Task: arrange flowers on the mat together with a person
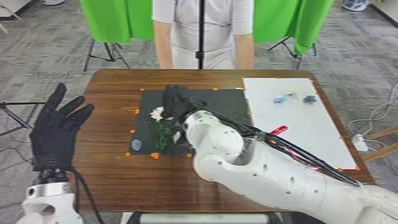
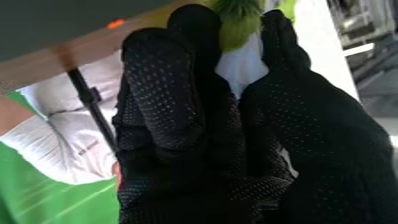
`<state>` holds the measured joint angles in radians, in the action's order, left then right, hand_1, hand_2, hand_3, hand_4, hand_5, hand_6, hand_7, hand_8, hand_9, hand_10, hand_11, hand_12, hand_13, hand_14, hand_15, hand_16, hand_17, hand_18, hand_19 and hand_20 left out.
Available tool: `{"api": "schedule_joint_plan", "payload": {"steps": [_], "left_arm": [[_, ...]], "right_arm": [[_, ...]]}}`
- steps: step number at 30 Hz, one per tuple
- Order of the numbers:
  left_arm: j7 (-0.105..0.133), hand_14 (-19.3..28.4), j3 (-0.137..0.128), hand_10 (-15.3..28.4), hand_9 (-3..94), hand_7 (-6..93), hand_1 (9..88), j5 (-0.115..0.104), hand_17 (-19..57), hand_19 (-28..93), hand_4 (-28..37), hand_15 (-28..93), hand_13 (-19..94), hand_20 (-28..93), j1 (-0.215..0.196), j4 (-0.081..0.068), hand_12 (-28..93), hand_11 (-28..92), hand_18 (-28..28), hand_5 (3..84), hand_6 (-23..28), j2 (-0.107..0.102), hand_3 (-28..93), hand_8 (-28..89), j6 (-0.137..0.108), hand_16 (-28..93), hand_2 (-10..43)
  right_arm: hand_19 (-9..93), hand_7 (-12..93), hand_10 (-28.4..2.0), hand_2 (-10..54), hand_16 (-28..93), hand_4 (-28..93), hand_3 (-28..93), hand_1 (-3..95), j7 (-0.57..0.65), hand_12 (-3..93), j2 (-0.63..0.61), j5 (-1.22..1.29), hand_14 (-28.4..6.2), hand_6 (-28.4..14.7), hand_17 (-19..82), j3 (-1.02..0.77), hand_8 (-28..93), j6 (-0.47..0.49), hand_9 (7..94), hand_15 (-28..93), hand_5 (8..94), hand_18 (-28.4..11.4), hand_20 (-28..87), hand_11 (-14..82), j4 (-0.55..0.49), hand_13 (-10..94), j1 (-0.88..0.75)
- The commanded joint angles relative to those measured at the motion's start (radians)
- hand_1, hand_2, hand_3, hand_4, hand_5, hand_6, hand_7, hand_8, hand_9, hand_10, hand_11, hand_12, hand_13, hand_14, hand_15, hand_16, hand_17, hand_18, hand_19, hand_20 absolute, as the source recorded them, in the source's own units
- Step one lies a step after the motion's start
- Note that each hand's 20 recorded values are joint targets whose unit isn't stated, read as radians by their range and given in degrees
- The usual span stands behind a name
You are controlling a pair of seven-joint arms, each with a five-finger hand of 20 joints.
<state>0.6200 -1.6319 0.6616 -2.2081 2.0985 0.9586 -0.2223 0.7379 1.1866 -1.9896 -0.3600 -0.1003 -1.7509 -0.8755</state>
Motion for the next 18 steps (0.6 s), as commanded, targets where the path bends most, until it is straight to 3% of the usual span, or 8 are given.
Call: {"api": "schedule_joint_plan", "payload": {"steps": [1, 8, 14, 18], "left_arm": [[0.003, 22.3, 0.016, 16.7, 33.6, 11.8, 21.5, -0.013, -5.6, 59, -26.6, 41, 27, 5, 0.016, -0.012, 12, 22, 25.5, 29.1, 4.2, -0.006, 73, -8, 0.003, -5, 7.7], [0.007, 22.9, 0.027, 16.9, 32.5, 11.9, 21.4, -0.017, -6.3, 59, -26.0, 41, 25, 4, 0.033, -0.017, 12, 21, 25.3, 28.7, 3.9, -0.005, 73, -8, 0.011, -5, 7.7], [0.025, 23.1, 0.041, 16.8, 31.1, 12.0, 21.2, -0.037, -6.7, 58, -25.3, 40, 23, 4, 0.036, -0.018, 13, 19, 25.0, 28.2, 3.6, -0.028, 73, -7, -0.004, -6, 7.5], [0.017, 23.2, 0.04, 16.6, 31.0, 12.0, 21.3, -0.028, -7.0, 58, -24.7, 40, 23, 4, 0.041, -0.019, 13, 19, 24.9, 28.0, 3.4, -0.019, 73, -7, 0.002, -5, 7.4]], "right_arm": [[83, 33, -6.3, -9.5, 20, -28, 65, 61.2, 0.044, 39.9, 0.025, -0.079, -4.7, 1.0, 33, 0.08, -4, 0.034, 90.5, 59, 76.3, -17.0, 14, 18.8, 0.071, 81, 0.058], [82, 27, -6.8, -9.5, 19, -28, 64, 58.7, 0.064, 36.7, 0.032, -0.147, -5.3, 1.1, 32, 0.103, -4, 0.081, 88.8, 60, 75.2, -17.7, 15, 21.3, 0.095, 80, 0.059], [81, 21, -8.5, -9.5, 18, -27, 65, 52.1, 0.056, 31.2, 0.034, -0.172, -6.2, -0.1, 32, 0.108, -3, 0.133, 86.6, 59, 72.1, -18.6, 16, 25.1, 0.102, 79, 0.056], [81, 19, -9.5, -9.5, 19, -27, 68, 48.4, 0.06, 26.6, 0.038, -0.229, -6.5, -0.4, 32, 0.131, -3, 0.155, 85.2, 58, 70.6, -19.1, 17, 29.2, 0.113, 79, 0.06]]}}
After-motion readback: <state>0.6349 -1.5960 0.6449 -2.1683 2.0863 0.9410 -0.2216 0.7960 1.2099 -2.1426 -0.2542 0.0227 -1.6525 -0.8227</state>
